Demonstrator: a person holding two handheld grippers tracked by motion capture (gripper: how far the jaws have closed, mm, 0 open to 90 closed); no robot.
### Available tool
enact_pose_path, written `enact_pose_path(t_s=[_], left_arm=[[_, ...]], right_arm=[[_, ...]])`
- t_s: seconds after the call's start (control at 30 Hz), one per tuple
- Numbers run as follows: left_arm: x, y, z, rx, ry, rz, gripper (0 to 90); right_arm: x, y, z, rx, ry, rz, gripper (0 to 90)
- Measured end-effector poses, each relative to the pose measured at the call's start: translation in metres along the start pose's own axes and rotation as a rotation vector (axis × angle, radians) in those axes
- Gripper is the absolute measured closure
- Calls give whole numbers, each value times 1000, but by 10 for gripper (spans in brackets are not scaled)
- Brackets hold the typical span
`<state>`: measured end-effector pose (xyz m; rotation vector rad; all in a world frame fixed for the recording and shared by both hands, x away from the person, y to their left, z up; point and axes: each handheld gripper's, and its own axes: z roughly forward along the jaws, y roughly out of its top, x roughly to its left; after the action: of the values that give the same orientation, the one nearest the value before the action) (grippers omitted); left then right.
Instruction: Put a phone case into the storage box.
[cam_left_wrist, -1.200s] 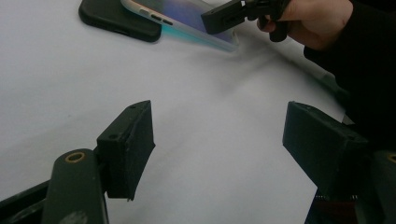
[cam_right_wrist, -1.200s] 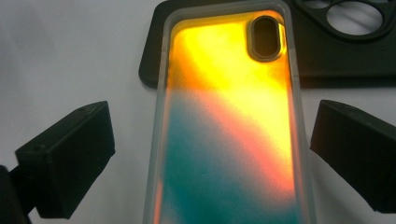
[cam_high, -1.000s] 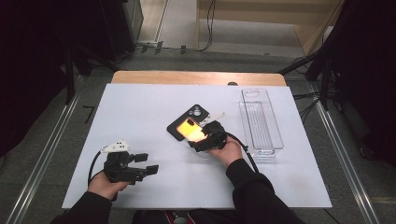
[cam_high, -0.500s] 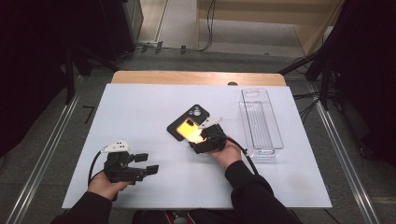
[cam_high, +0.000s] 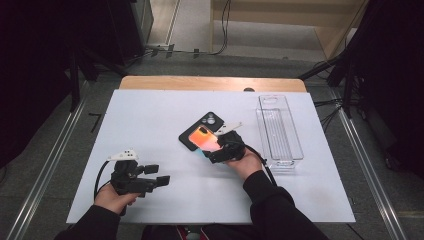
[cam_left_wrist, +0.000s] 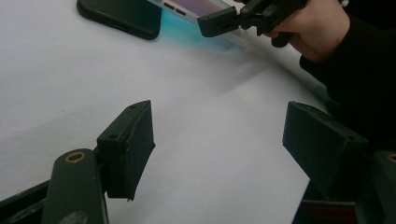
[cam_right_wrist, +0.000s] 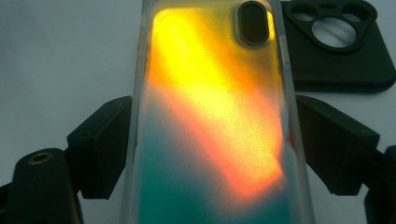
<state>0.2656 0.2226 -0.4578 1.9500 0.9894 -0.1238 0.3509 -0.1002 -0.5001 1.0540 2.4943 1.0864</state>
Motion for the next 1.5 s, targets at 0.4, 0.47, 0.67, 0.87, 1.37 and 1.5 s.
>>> enact_pose_path(t_s=[0.4, 0.47, 0.67, 0.87, 1.37, 1.5], left_arm=[[-3, 0, 3, -7, 2, 10, 249], [-3, 1, 3, -16, 2, 2, 246], [-6, 6, 4, -16, 4, -5, 246], [-10, 14, 8, -15, 0, -31, 249], [-27, 40, 24, 28, 6, -44, 253], [-28, 48, 28, 32, 13, -53, 253]], right_arm=[[7, 6, -40, -35, 50, 7, 148], [8, 4, -46, -39, 55, 20, 149], [10, -2, -62, -72, 79, 53, 149], [12, -8, -65, -81, 80, 91, 148], [28, -18, -71, -106, 32, 173, 148], [29, -21, -70, -105, 27, 202, 148]])
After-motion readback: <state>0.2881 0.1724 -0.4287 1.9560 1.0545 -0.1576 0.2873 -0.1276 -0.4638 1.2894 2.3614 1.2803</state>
